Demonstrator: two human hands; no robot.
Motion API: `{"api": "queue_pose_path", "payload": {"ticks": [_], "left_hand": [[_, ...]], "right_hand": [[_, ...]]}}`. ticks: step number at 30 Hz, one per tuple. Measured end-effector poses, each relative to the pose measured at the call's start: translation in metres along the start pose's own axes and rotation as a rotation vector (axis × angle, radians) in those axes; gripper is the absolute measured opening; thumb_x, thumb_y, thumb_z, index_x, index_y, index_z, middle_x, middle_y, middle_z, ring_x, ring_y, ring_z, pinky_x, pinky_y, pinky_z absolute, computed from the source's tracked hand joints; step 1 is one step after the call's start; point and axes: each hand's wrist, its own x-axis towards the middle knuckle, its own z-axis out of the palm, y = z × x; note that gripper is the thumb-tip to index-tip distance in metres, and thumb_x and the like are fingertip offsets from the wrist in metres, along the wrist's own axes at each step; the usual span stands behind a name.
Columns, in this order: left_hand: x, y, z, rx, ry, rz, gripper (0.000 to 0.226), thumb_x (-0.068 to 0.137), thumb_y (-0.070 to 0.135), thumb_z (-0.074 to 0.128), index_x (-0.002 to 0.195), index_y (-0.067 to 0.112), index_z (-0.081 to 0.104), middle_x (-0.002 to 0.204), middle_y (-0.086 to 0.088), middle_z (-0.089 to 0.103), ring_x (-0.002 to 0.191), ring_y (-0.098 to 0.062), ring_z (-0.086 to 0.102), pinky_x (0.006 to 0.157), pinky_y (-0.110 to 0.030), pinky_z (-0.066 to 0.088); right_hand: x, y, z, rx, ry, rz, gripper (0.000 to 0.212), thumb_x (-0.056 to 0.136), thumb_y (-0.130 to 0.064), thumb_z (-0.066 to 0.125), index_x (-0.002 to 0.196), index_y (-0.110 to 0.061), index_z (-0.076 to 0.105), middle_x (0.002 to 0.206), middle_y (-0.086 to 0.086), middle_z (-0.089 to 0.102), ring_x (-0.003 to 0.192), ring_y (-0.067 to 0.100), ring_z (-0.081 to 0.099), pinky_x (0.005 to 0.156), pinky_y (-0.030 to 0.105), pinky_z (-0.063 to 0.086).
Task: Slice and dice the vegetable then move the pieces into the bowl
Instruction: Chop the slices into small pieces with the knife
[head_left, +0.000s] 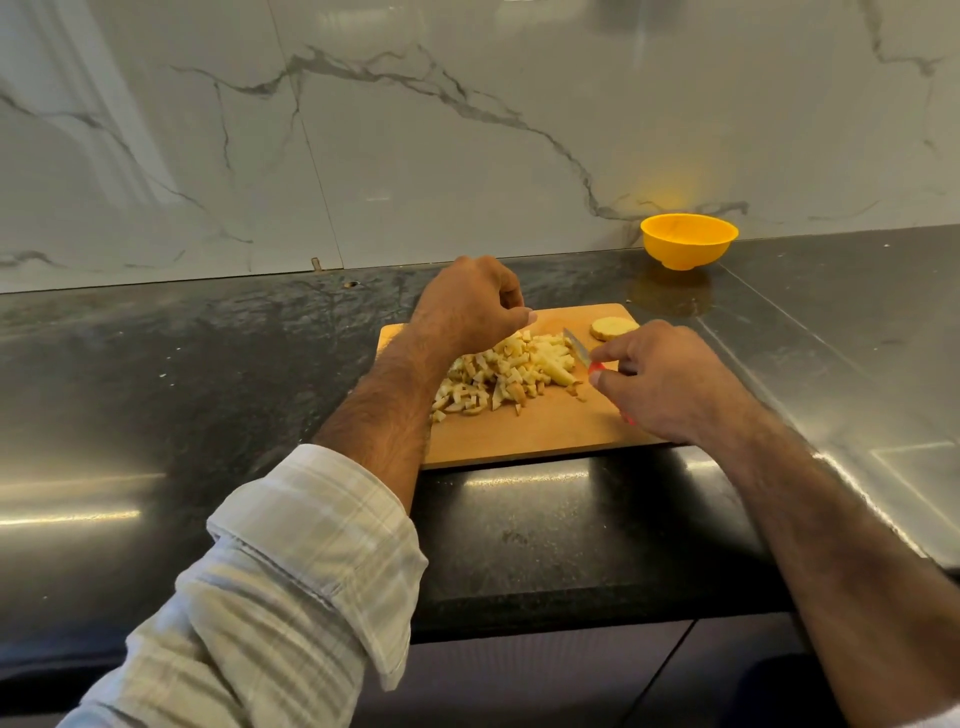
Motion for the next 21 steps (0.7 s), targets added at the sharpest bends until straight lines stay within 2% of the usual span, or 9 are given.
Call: {"api": "queue_pose_path", "payload": {"ticks": [3, 6, 9, 15, 19, 21], "left_hand": [[-0.002, 0.006, 0.001, 0.004, -0.001, 0.037, 0.020, 0.091, 0.045, 0.079, 0.092, 0.025, 0.079, 0.084, 0.012, 0.073, 0.080, -0.005, 0.069, 0.077, -0.037, 0.064], [-0.002, 0.012, 0.004, 0.021, -0.010, 0.069, 0.023, 0.093, 0.048, 0.076, 0.092, 0.025, 0.079, 0.083, 0.014, 0.071, 0.078, -0.005, 0.067, 0.072, -0.034, 0.063], [-0.002, 0.017, 0.009, 0.031, 0.001, 0.086, 0.024, 0.094, 0.048, 0.074, 0.093, 0.025, 0.080, 0.080, 0.014, 0.069, 0.073, -0.006, 0.066, 0.068, -0.032, 0.061], [-0.002, 0.011, 0.006, 0.105, -0.001, 0.033, 0.004, 0.088, 0.028, 0.073, 0.087, 0.026, 0.077, 0.083, 0.016, 0.065, 0.078, -0.008, 0.065, 0.073, -0.037, 0.064], [-0.002, 0.005, 0.002, 0.100, -0.027, -0.001, 0.004, 0.086, 0.025, 0.073, 0.086, 0.027, 0.076, 0.084, 0.015, 0.068, 0.079, -0.008, 0.067, 0.074, -0.038, 0.064], [-0.002, 0.005, 0.002, 0.091, -0.031, -0.001, 0.004, 0.087, 0.026, 0.072, 0.086, 0.027, 0.076, 0.083, 0.014, 0.069, 0.079, -0.007, 0.067, 0.074, -0.039, 0.064]], "right_hand": [[0.004, 0.009, 0.007, 0.205, 0.033, -0.031, 0.030, 0.099, -0.036, 0.070, 0.128, -0.031, 0.075, 0.087, -0.007, 0.076, 0.089, 0.007, 0.067, 0.089, 0.036, 0.059], [0.000, 0.015, 0.013, 0.390, 0.058, -0.061, 0.026, 0.100, -0.034, 0.070, 0.125, -0.032, 0.075, 0.070, -0.004, 0.075, 0.065, 0.002, 0.065, 0.068, 0.023, 0.051], [-0.004, 0.013, 0.013, 0.472, 0.064, -0.111, 0.025, 0.100, -0.035, 0.069, 0.125, -0.032, 0.074, 0.068, -0.001, 0.075, 0.060, 0.005, 0.065, 0.059, 0.019, 0.046], [-0.008, 0.011, 0.015, 0.465, 0.059, -0.127, 0.027, 0.100, -0.036, 0.068, 0.127, -0.032, 0.074, 0.070, -0.006, 0.076, 0.078, 0.009, 0.073, 0.066, 0.023, 0.046], [-0.004, 0.018, 0.017, 0.444, 0.128, -0.056, 0.025, 0.100, -0.036, 0.070, 0.124, -0.032, 0.076, 0.068, -0.002, 0.074, 0.063, 0.006, 0.068, 0.064, 0.024, 0.047], [0.000, 0.022, 0.018, 0.401, 0.138, 0.013, 0.025, 0.098, -0.037, 0.071, 0.122, -0.033, 0.077, 0.076, -0.003, 0.074, 0.062, 0.004, 0.069, 0.065, 0.024, 0.049]]}}
